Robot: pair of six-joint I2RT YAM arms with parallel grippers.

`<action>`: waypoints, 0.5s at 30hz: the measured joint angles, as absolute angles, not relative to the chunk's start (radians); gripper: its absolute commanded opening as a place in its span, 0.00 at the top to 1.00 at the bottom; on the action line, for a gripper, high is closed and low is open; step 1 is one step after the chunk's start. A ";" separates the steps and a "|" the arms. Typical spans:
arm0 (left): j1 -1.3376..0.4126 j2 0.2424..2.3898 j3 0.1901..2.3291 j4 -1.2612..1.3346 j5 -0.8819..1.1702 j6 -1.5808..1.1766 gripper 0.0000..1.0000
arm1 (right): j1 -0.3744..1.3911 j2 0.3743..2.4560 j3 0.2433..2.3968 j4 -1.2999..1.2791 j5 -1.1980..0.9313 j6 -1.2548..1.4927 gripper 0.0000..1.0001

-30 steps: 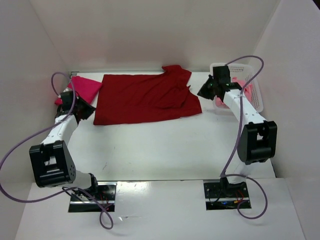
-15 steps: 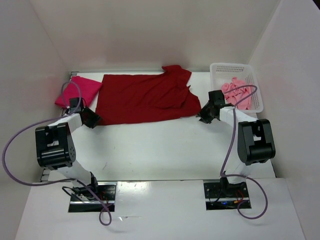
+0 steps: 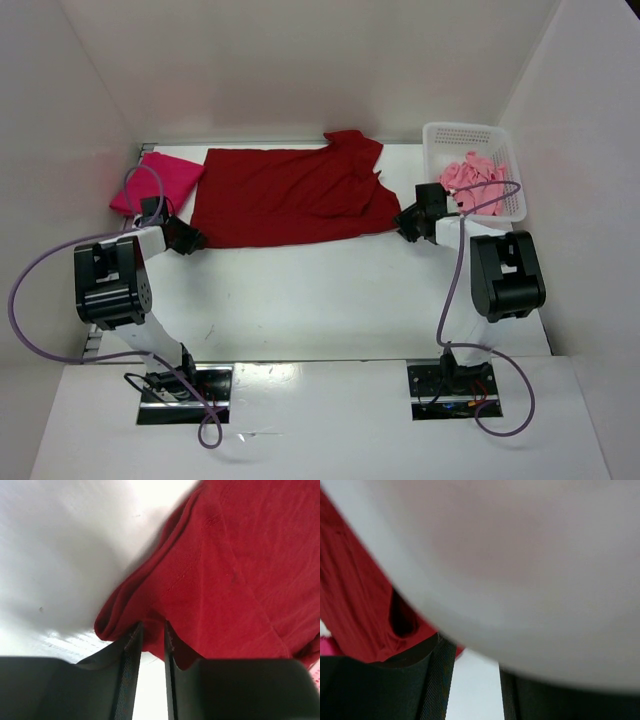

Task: Fold and stack the t-shirts
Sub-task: Fold the flattened tshirt in 1/3 of the way

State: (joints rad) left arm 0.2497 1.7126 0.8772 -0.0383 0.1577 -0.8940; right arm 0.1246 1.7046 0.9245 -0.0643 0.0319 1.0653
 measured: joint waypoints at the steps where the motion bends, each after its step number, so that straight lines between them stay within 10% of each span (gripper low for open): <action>1: 0.250 1.716 0.878 -0.032 0.161 -0.895 0.71 | 0.125 1.715 0.926 -0.059 0.041 1.067 0.58; 15: 0.250 1.732 0.884 -0.021 0.165 -0.897 0.88 | 0.160 1.757 0.960 -0.060 0.141 1.099 0.67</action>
